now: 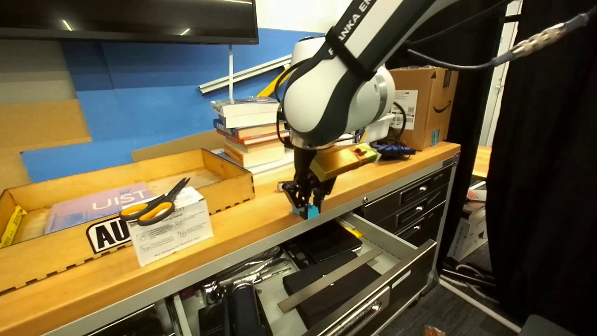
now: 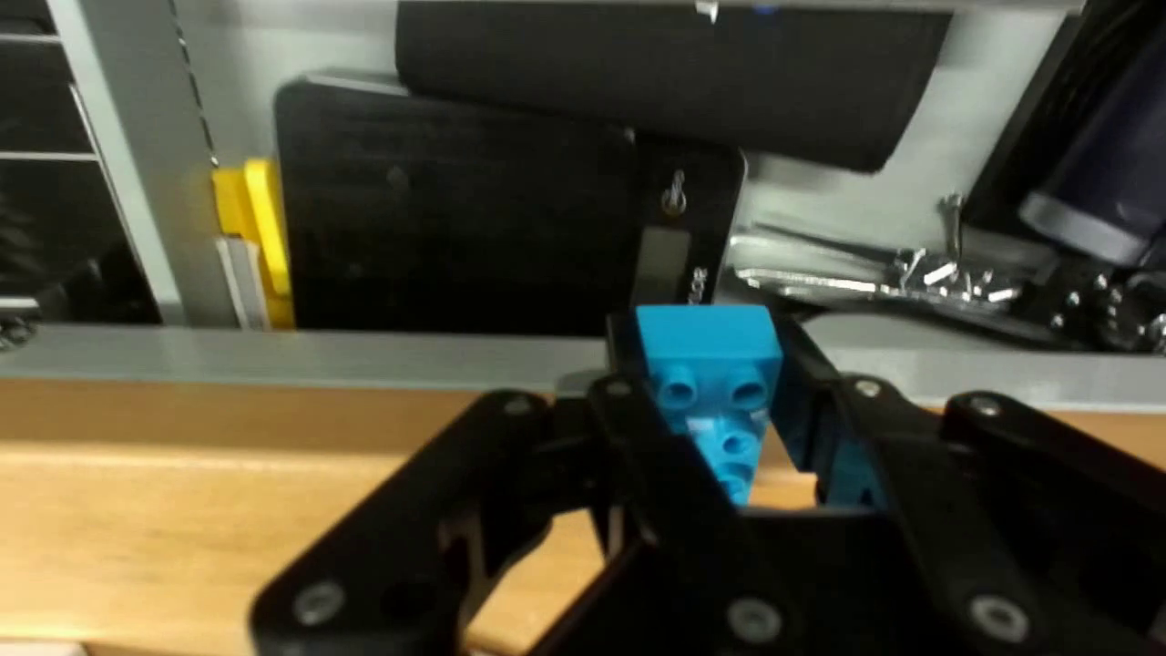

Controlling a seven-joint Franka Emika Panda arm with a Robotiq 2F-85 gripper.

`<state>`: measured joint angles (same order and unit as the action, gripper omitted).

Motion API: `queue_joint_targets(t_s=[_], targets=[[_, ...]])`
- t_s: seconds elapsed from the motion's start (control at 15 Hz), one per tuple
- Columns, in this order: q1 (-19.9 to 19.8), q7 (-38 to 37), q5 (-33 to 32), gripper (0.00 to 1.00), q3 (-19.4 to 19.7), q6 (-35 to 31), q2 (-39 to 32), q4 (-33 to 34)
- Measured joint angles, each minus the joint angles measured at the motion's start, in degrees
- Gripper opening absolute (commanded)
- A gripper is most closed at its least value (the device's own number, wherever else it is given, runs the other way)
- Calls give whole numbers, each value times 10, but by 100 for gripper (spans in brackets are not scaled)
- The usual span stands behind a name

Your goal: Pick up the blue object from the base top and put it in the open drawer and close it

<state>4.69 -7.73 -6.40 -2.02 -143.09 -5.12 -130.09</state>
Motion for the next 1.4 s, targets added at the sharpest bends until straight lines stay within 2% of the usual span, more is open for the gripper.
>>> queue_joint_targets(t_s=[0.2, 0.47, 0.53, 0.6, 0.67, 0.73, 1.0, 1.2, 1.4], targets=[[-2, 2, 0, 14, -1, 15, 51, -95], [-1, -15, -2, 14, -13, -45, 56, -175], [1, -25, -5, 21, -18, -65, 53, -185], [3, -37, -10, 61, -23, -82, 50, -191], [5, -51, -18, 62, -28, -95, 47, -194], [7, -63, -24, 67, -32, -102, 45, -196], [10, -84, -41, 99, -36, -101, 47, -206], [5, -75, -29, 100, -31, -74, 60, -229], [1, -48, 11, 100, -23, -39, 90, -259]])
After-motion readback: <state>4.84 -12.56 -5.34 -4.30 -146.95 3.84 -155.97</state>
